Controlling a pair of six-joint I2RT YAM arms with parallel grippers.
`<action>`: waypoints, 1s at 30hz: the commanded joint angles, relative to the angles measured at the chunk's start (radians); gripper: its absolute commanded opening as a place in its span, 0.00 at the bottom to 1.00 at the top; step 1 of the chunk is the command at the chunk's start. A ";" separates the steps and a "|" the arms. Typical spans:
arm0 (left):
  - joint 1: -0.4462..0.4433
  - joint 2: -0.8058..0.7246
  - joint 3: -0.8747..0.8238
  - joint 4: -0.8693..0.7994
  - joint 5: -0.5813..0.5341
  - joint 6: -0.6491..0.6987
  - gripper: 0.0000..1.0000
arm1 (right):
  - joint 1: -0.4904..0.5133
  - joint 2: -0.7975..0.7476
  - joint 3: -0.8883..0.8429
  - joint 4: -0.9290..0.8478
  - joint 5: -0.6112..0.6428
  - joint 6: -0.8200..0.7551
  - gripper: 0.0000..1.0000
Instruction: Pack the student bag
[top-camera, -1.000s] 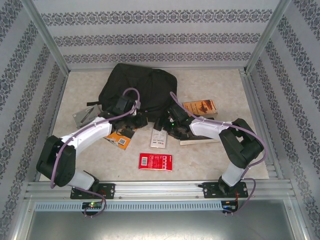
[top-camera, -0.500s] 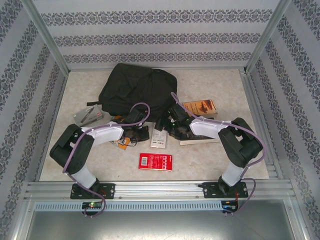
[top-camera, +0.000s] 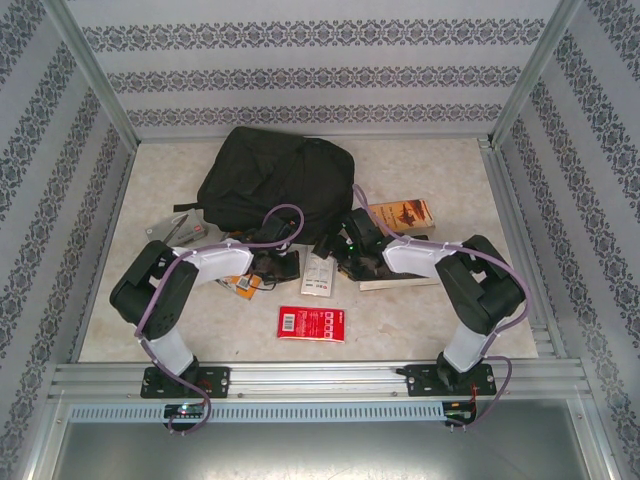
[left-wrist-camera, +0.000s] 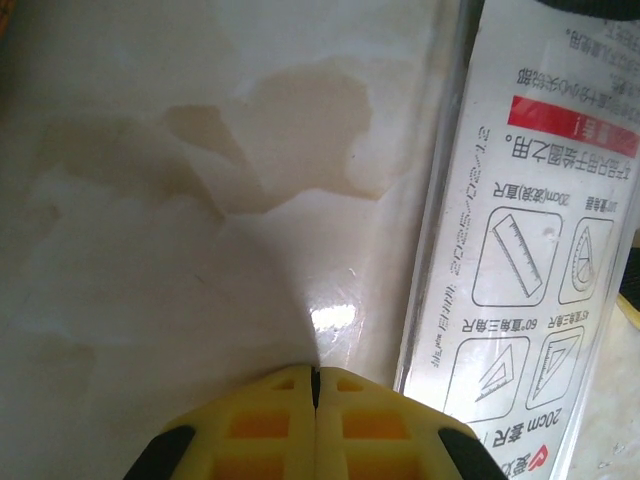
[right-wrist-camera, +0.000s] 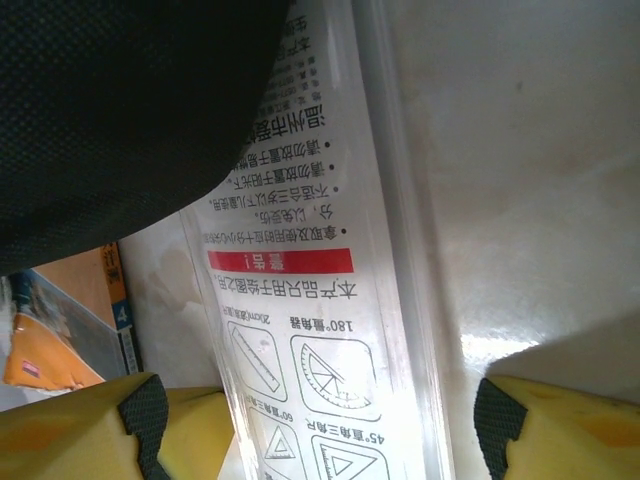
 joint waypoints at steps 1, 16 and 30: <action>-0.052 0.082 -0.004 0.070 0.035 -0.008 0.00 | 0.042 0.070 -0.034 0.334 -0.141 0.080 0.79; -0.086 0.046 0.000 0.041 0.054 -0.012 0.00 | 0.063 0.102 -0.104 0.489 -0.110 0.125 0.42; -0.089 -0.169 -0.005 -0.109 -0.019 0.034 0.00 | 0.043 -0.024 -0.112 0.314 -0.047 -0.003 0.12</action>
